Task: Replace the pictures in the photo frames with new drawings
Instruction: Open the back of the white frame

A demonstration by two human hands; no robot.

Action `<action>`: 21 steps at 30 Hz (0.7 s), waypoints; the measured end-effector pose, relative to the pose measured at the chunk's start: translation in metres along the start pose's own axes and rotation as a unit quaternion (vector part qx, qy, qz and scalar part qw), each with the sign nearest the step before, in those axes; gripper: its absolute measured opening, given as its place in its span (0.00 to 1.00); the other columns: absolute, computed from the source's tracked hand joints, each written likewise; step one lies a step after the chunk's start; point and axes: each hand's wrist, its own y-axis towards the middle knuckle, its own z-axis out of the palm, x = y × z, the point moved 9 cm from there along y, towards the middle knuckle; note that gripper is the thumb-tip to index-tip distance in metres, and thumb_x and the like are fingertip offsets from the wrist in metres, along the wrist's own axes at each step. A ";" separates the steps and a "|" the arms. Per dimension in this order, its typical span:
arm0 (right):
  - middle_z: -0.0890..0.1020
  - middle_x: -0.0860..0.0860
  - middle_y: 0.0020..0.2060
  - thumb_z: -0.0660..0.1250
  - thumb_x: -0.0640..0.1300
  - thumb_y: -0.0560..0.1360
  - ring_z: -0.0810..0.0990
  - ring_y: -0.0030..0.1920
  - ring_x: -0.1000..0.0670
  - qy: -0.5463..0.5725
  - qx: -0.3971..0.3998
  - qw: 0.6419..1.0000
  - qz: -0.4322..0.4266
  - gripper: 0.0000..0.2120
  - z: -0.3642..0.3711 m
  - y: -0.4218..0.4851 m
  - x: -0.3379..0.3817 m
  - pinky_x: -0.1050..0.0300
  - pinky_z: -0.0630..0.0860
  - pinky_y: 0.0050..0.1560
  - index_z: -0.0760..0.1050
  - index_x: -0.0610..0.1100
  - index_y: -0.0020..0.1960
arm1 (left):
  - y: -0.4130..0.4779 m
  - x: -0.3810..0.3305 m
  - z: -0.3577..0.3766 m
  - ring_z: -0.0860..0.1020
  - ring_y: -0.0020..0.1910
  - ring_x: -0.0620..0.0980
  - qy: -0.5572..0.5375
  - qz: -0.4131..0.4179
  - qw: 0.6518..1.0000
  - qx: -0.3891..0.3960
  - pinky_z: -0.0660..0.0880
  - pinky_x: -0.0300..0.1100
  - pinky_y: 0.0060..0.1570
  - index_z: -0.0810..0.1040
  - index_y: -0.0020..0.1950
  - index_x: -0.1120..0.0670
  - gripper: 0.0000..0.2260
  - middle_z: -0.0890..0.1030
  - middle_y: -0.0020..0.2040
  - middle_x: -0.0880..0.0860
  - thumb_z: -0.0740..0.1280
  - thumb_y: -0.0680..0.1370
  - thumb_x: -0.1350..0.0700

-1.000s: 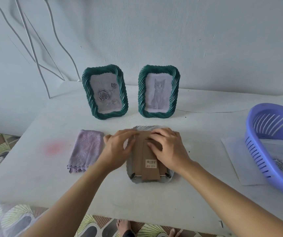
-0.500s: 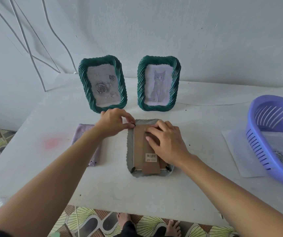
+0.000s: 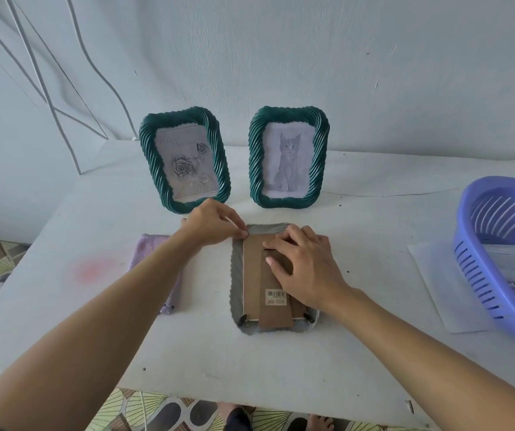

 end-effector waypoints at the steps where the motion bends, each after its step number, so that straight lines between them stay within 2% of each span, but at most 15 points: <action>1: 0.72 0.55 0.55 0.60 0.56 0.79 0.70 0.58 0.52 0.000 0.001 1.000 0.000 0.16 0.000 0.000 0.000 0.49 0.67 0.59 0.77 0.54 0.63 | 0.000 0.002 0.001 0.80 0.43 0.49 0.000 -0.009 1.000 -0.015 0.75 0.59 0.60 0.85 0.36 0.38 0.05 0.83 0.34 0.44 0.78 0.65 0.46; 4: 0.72 0.55 0.53 0.60 0.56 0.78 0.71 0.56 0.51 -0.001 -0.012 1.000 -0.001 0.15 -0.001 -0.002 0.001 0.49 0.68 0.58 0.78 0.54 0.61 | -0.008 0.007 0.003 0.77 0.40 0.44 -0.003 -0.017 0.997 -0.071 0.70 0.53 0.61 0.83 0.39 0.40 0.03 0.82 0.32 0.42 0.76 0.69 0.47; 8: 0.73 0.55 0.53 0.60 0.56 0.78 0.71 0.56 0.51 -0.004 -0.027 1.000 0.002 0.14 -0.002 -0.004 0.002 0.47 0.70 0.57 0.78 0.54 0.59 | -0.024 0.004 0.007 0.75 0.44 0.36 0.007 0.012 0.993 -0.115 0.61 0.49 0.52 0.81 0.46 0.39 0.02 0.83 0.39 0.40 0.70 0.75 0.47; 14: 0.73 0.55 0.53 0.60 0.55 0.78 0.72 0.57 0.50 -0.003 -0.028 1.000 0.004 0.14 -0.002 -0.005 0.004 0.47 0.70 0.57 0.78 0.54 0.59 | -0.028 -0.002 0.005 0.74 0.42 0.38 0.009 0.004 0.989 -0.146 0.59 0.49 0.49 0.82 0.44 0.41 0.02 0.82 0.36 0.41 0.70 0.75 0.49; 18: 0.73 0.55 0.56 0.61 0.55 0.80 0.71 0.60 0.50 -0.002 -0.019 1.000 0.007 0.15 -0.001 -0.006 0.005 0.48 0.70 0.60 0.77 0.53 0.63 | -0.045 -0.008 0.006 0.75 0.45 0.35 0.055 0.092 0.985 -0.138 0.66 0.50 0.54 0.78 0.52 0.37 0.05 0.80 0.46 0.41 0.68 0.77 0.45; 20: 0.72 0.54 0.60 0.60 0.58 0.80 0.69 0.64 0.50 0.008 0.005 1.000 0.013 0.18 0.000 -0.008 0.004 0.48 0.68 0.64 0.75 0.54 0.67 | -0.067 -0.013 0.007 0.75 0.46 0.36 0.070 0.151 0.975 -0.147 0.68 0.51 0.53 0.77 0.55 0.38 0.07 0.76 0.50 0.41 0.69 0.77 0.44; 21: 0.71 0.54 0.63 0.59 0.61 0.79 0.68 0.66 0.50 0.014 0.021 1.000 0.015 0.21 0.002 -0.010 0.004 0.49 0.66 0.67 0.73 0.54 0.69 | -0.081 -0.016 0.007 0.75 0.47 0.36 0.072 0.175 0.969 -0.156 0.66 0.49 0.52 0.79 0.55 0.39 0.07 0.75 0.51 0.40 0.70 0.77 0.44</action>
